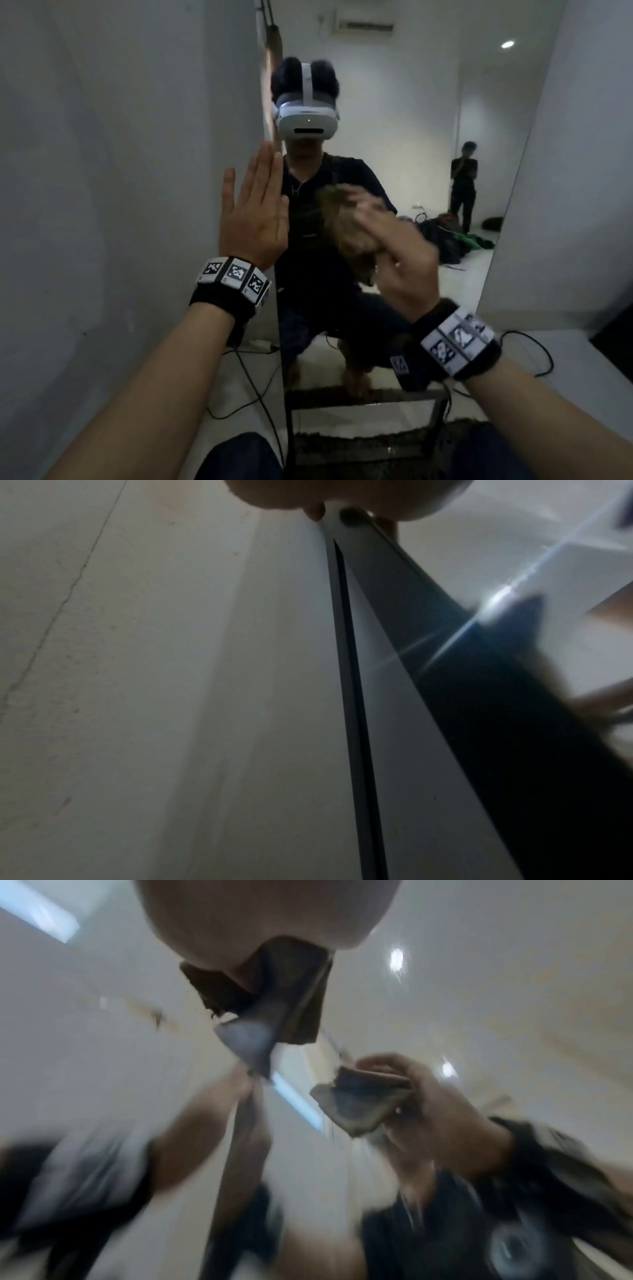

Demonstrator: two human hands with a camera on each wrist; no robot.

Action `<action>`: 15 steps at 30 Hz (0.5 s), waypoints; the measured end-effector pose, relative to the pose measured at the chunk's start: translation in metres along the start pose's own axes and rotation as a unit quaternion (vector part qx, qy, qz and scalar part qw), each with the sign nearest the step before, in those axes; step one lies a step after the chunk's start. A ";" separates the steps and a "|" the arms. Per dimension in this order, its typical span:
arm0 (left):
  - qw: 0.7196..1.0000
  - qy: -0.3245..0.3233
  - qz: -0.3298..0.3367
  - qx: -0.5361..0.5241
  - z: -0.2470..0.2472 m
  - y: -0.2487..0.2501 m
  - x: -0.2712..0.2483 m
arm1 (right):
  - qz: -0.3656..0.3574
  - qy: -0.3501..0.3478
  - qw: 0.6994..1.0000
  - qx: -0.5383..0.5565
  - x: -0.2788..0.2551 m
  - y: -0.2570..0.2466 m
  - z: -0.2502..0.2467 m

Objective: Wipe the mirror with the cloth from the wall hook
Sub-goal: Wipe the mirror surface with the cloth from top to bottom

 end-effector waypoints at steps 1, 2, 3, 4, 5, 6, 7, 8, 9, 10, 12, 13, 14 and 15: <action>1.000 0.006 0.005 0.001 0.001 -0.001 0.000 | -0.006 0.049 0.999 -0.015 0.023 -0.002 -0.007; 1.000 0.014 0.010 -0.001 0.003 -0.002 -0.001 | -0.013 0.088 0.995 -0.034 0.044 -0.003 -0.012; 1.000 0.024 0.013 -0.006 0.004 -0.003 -0.001 | -0.021 0.117 0.991 -0.058 0.062 -0.001 -0.013; 0.999 0.035 0.015 -0.012 0.006 -0.003 -0.001 | -0.028 0.134 0.987 -0.085 0.076 0.002 -0.010; 0.999 0.047 0.015 -0.019 0.007 -0.002 -0.001 | -0.033 0.137 0.983 -0.115 0.085 0.006 -0.004; 0.998 0.059 0.014 -0.027 0.010 -0.002 -0.002 | -0.034 0.124 0.981 -0.145 0.089 0.010 0.005; 0.997 0.069 0.013 -0.036 0.013 -0.001 -0.001 | -0.032 0.098 0.980 -0.169 0.088 0.015 0.016; 0.996 0.077 0.011 -0.041 0.014 0.000 -0.001 | -0.029 0.065 0.981 -0.183 0.082 0.020 0.028; 0.996 0.081 0.010 -0.044 0.015 0.000 0.000 | -0.025 0.035 0.981 -0.190 0.073 0.023 0.038; 0.995 0.083 0.009 -0.047 0.015 -0.001 0.000 | -0.018 0.014 0.981 -0.192 0.061 0.026 0.047; 0.995 0.082 0.014 -0.054 0.016 -0.003 0.001 | -0.004 -0.006 0.982 -0.187 0.040 0.027 0.057; 0.995 0.081 0.018 -0.054 0.016 -0.004 0.001 | 0.000 -0.010 0.983 -0.183 0.031 0.025 0.061; 0.995 0.084 0.023 -0.050 0.016 -0.004 0.002 | -0.001 -0.014 0.984 -0.178 0.021 0.024 0.064; 0.995 0.087 0.027 -0.043 0.016 -0.005 0.002 | -0.007 -0.022 0.985 -0.174 0.011 0.024 0.067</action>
Point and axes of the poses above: each hand's wrist, its own x-axis towards the middle knuckle, its own z-axis out of the palm, y = z × x, the point moved 2 cm from there along x, towards the middle knuckle, and after that the axes turned 13 degrees about z, right-handed, at the moved point
